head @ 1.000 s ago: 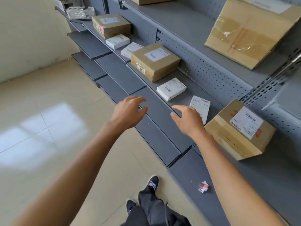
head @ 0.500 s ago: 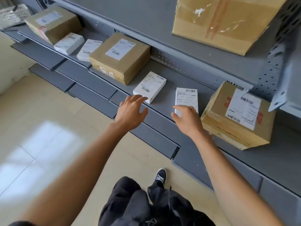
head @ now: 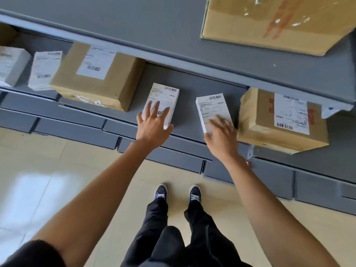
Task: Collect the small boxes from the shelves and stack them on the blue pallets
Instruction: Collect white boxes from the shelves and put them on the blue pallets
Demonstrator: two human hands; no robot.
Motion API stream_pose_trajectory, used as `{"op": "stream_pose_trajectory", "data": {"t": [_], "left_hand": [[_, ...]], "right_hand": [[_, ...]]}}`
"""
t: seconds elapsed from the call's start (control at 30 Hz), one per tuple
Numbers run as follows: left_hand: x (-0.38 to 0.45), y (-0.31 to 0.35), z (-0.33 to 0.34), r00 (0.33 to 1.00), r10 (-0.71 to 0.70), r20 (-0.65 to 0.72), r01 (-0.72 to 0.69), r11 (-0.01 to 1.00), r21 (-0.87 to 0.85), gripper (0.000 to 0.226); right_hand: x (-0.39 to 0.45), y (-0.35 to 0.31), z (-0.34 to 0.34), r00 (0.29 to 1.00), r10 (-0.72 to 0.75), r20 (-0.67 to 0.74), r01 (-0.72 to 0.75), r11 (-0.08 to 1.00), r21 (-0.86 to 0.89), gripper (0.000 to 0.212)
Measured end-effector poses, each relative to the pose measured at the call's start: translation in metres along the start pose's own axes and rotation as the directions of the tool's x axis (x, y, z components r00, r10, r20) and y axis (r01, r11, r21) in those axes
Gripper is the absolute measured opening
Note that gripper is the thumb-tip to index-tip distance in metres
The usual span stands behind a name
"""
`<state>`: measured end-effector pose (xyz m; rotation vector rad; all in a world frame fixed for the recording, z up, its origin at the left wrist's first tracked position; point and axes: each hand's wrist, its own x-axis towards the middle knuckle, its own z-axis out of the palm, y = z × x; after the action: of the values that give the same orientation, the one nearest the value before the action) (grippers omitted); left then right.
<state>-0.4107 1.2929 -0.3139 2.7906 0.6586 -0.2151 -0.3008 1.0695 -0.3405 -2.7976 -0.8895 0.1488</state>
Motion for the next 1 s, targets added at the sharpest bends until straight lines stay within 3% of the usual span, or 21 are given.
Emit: {"op": "stream_pose_trajectory", "data": {"t": [0.23,0.4,1.0], "left_hand": [[0.006,-0.022,0.015,0.997,0.064,-0.044,-0.064,0.998,-0.002,0.064],[0.003,-0.028,0.021,0.991,0.102,-0.087,-0.104,0.994,-0.02,0.063],[-0.02,-0.057,0.019,0.947,0.289,-0.138,-0.29,0.957,0.016,0.06]], "right_hand": [[-0.022,-0.024,0.029,0.978,0.115,-0.175,-0.128,0.99,-0.064,0.045],[-0.033,-0.033,0.039,0.95,0.149,-0.275,-0.157,0.988,-0.008,0.045],[-0.061,-0.061,0.045,0.933,0.232,-0.276,-0.233,0.972,0.029,0.045]]}}
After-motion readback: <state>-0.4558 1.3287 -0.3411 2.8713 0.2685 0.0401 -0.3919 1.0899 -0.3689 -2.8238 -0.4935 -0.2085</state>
